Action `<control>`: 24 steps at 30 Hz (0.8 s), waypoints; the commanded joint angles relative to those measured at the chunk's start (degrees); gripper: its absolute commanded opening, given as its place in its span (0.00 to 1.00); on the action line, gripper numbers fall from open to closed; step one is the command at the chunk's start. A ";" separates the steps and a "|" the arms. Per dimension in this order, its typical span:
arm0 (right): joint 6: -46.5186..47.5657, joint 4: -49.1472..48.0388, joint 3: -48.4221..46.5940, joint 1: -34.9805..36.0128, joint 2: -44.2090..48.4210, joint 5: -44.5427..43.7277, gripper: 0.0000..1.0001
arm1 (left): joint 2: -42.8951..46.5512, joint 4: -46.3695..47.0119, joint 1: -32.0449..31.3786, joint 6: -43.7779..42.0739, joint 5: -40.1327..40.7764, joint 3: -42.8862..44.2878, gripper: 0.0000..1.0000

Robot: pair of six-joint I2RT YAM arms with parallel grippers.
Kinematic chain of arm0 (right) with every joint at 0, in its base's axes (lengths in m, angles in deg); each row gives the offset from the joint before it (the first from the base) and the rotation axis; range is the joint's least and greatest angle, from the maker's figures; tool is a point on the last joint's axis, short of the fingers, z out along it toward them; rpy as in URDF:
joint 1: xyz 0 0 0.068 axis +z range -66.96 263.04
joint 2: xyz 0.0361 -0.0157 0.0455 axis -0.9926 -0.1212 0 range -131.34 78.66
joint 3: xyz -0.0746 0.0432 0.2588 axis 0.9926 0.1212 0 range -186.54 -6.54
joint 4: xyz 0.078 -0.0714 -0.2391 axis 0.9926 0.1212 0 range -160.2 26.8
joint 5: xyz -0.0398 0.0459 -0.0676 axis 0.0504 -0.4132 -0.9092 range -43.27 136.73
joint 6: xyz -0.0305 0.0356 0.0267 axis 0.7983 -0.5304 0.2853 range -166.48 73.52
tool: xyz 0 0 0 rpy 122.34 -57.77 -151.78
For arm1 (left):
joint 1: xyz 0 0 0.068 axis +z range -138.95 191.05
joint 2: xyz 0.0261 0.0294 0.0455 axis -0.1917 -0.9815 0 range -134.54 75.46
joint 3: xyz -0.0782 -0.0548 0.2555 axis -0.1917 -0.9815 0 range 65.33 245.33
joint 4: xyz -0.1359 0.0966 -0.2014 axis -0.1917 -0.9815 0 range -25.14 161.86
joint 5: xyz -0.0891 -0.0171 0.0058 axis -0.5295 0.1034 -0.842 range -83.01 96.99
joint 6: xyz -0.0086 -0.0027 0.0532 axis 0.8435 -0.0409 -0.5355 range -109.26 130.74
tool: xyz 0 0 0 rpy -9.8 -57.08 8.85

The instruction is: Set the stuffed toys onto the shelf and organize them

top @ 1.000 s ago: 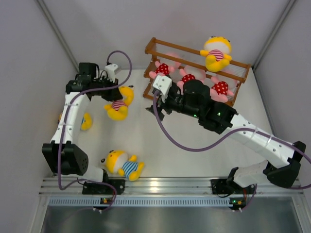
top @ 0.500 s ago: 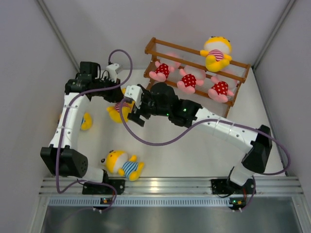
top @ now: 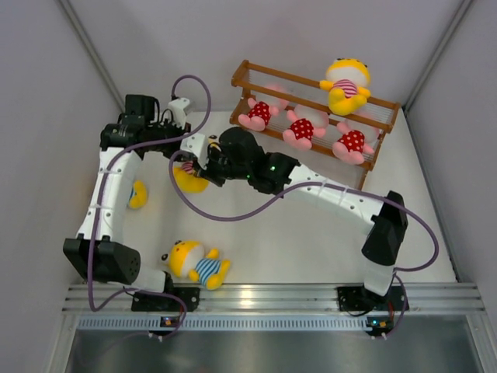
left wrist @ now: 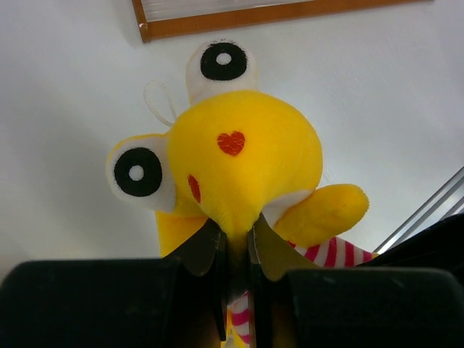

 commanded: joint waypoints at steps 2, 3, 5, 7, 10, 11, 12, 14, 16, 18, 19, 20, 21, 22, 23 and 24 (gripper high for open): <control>2.00 3.90 -4.55 0.51 2.99 -0.81 0.00 | 0.64 -1.42 -0.19 -1.54 5.80 5.62 0.23; 2.87 4.60 -4.98 -0.02 3.69 -0.72 0.00 | 0.73 -1.51 -0.19 -1.63 7.29 6.24 0.47; 3.32 4.96 -6.65 -1.16 5.54 0.32 0.00 | 0.82 -1.51 -0.10 -1.37 13.09 7.90 0.92; 4.20 6.01 -9.19 -3.61 6.94 1.55 0.00 | 0.82 -1.51 0.25 -0.84 17.04 9.14 0.98; 5.16 7.16 -13.41 -8.01 7.56 3.84 0.00 | 1.43 -2.56 1.21 -0.48 22.24 11.86 0.98; 5.69 7.16 -14.12 -9.15 7.65 4.19 0.00 | 1.35 -4.05 1.65 -0.57 22.94 12.83 0.98; 7.00 7.07 -14.83 -11.16 7.83 4.46 0.00 | 1.43 -4.67 2.53 -0.75 23.39 14.23 0.98; 8.06 6.55 -16.67 -13.11 8.18 5.77 0.00 | 1.44 -5.55 3.06 -1.10 24.44 14.94 0.98; 9.73 5.93 -17.90 -16.43 8.44 6.66 0.00 | 1.70 -6.08 3.24 -1.63 25.06 14.68 0.98; 11.40 5.14 -18.43 -18.91 8.36 7.97 0.00 | 1.44 -6.17 3.33 -2.15 24.97 14.07 0.98; 11.58 4.79 -18.78 -21.53 8.27 8.59 0.00 | 1.43 -6.17 3.33 -2.24 24.62 13.28 0.98; 11.58 4.44 -18.87 -22.95 8.18 9.46 0.00 | 1.43 -6.17 3.33 -2.33 24.36 12.84 0.98; 11.24 3.22 -19.05 -24.18 8.01 11.56 0.00 | 1.17 -6.17 3.33 -2.42 24.18 12.49 0.98; 10.71 2.42 -18.79 -26.71 7.75 12.54 0.00 | 1.17 -6.08 3.33 -2.33 23.57 11.88 0.98; 10.01 1.46 -18.87 -28.04 7.48 14.20 0.00 | 1.00 -6.17 3.33 -2.33 23.13 11.61 0.98; 8.35 0.06 -18.88 -30.32 7.13 15.35 0.00 | 0.91 -6.08 3.33 -2.42 22.78 11.34 0.98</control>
